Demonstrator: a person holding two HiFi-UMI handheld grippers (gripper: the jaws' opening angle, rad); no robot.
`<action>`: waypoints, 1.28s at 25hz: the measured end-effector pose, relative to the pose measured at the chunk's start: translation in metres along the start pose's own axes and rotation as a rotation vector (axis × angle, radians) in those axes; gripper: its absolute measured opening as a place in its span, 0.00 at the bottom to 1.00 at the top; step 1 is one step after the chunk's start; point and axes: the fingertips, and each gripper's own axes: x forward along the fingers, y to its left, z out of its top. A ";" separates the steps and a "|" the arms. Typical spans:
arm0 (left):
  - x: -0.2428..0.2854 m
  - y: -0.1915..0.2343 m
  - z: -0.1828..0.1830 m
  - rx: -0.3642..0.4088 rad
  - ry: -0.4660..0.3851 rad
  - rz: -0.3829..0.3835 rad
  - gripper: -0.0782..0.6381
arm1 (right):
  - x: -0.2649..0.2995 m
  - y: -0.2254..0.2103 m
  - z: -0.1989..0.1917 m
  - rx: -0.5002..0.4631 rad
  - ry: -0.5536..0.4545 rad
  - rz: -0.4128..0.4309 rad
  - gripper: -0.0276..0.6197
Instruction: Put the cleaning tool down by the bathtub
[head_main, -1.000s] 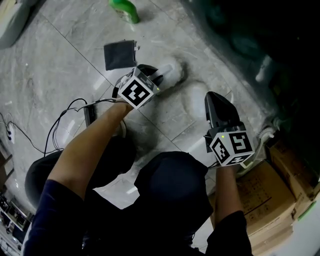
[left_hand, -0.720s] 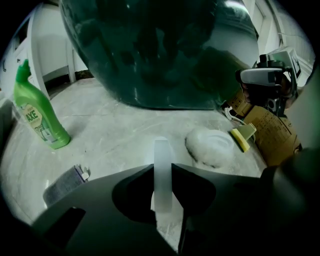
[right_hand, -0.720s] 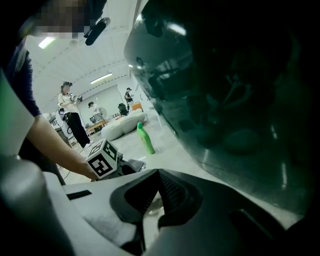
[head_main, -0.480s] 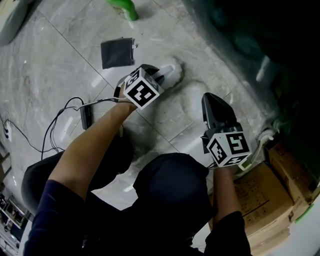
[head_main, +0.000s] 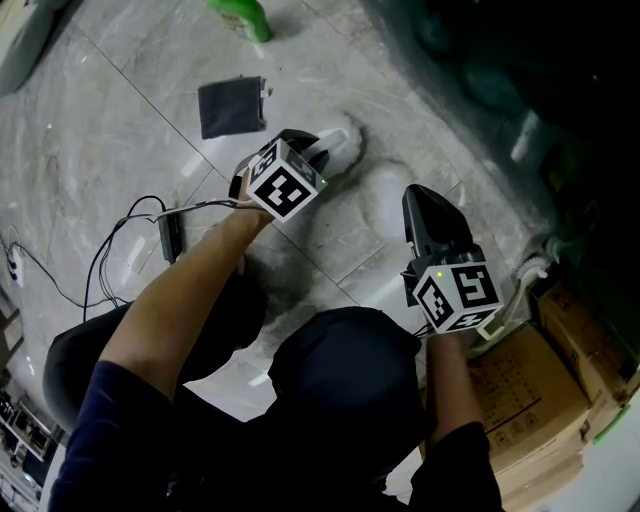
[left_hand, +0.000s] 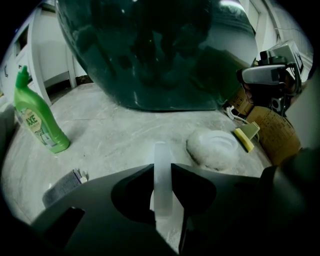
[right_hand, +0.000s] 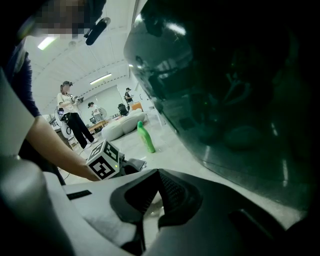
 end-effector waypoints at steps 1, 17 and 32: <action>0.000 0.000 0.000 0.002 -0.002 0.002 0.26 | 0.000 -0.001 0.000 0.000 0.000 -0.001 0.05; -0.012 -0.005 0.003 0.015 -0.034 0.001 0.33 | 0.001 0.004 -0.001 0.000 -0.012 0.010 0.05; -0.048 0.003 0.025 0.037 -0.100 -0.053 0.38 | -0.007 0.008 0.023 0.004 0.002 -0.056 0.05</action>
